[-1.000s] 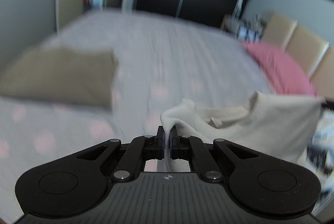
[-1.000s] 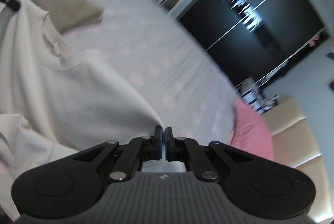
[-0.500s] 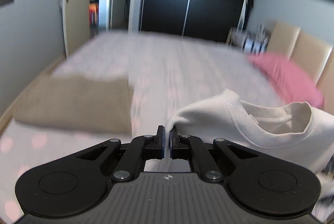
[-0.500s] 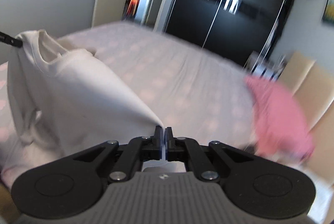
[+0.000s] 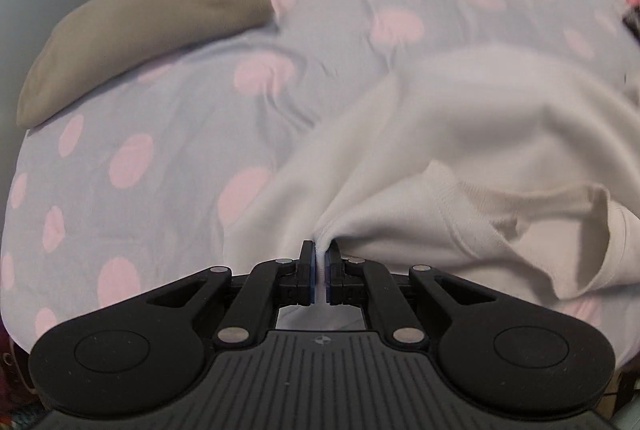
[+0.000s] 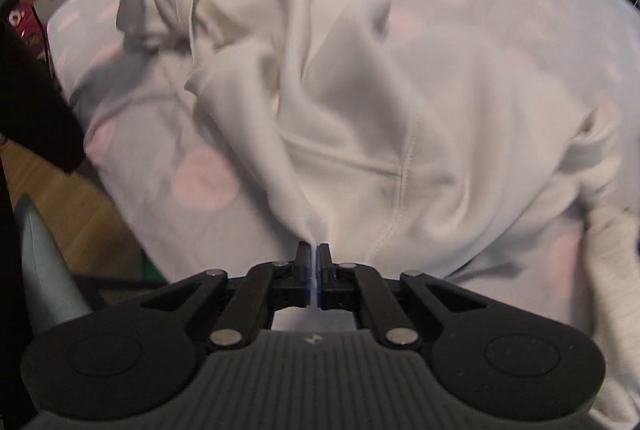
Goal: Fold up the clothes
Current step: 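Lift the white sweatshirt with both grippers and shake it out above the bed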
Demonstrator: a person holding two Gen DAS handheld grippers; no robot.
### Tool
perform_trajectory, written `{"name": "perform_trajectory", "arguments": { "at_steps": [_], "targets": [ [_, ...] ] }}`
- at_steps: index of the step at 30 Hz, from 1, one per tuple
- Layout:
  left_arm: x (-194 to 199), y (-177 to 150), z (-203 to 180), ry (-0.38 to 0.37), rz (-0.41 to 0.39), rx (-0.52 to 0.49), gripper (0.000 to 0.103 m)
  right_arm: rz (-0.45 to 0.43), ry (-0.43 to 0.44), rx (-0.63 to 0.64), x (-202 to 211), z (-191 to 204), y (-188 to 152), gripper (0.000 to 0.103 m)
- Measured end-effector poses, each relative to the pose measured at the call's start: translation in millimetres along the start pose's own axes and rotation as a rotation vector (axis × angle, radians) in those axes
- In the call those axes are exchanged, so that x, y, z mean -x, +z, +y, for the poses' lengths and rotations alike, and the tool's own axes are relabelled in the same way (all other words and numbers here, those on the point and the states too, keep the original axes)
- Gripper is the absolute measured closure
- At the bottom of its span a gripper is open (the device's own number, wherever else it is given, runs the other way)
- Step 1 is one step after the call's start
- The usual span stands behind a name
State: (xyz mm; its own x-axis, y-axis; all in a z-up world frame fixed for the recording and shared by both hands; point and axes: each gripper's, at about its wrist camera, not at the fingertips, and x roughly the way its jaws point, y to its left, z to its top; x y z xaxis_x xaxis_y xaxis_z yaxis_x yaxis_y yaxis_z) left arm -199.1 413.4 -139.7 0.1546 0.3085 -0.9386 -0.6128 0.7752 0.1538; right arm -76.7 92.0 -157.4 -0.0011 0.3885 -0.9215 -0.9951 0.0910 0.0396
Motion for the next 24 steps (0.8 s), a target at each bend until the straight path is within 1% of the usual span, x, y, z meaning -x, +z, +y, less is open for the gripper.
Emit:
{"name": "perform_trajectory", "arguments": {
  "at_steps": [3,5,7,10,12,14,16,20,24],
  "targets": [
    [-7,-22,0,0.024,0.024,-0.060,0.100,0.030,0.017,0.057,-5,9,-8,0.099],
    [-9,-26,0,0.030,0.027,-0.069,0.100,0.030,0.019,0.069,-6,13,-8,0.093],
    [-10,-29,-1,0.037,0.029,-0.078,0.100,0.003,0.021,0.083,3,16,-7,0.089],
    [-11,-30,-2,0.040,0.033,-0.086,0.100,-0.066,-0.007,0.147,21,27,-2,0.069],
    [-10,-29,-2,0.040,0.033,-0.085,0.100,-0.114,-0.050,0.224,30,41,3,0.070],
    [-13,-26,-2,0.039,0.033,-0.085,0.100,-0.152,-0.134,0.323,33,55,11,0.070],
    [-12,-25,-2,0.038,0.032,-0.087,0.100,-0.170,-0.232,0.462,31,70,14,0.071],
    [-8,-25,1,0.030,0.026,-0.078,0.100,-0.127,-0.369,0.798,-5,100,5,0.072],
    [-8,-24,3,0.024,0.024,-0.069,0.100,-0.112,-0.485,1.029,-37,107,-9,0.070]
  ]
}}
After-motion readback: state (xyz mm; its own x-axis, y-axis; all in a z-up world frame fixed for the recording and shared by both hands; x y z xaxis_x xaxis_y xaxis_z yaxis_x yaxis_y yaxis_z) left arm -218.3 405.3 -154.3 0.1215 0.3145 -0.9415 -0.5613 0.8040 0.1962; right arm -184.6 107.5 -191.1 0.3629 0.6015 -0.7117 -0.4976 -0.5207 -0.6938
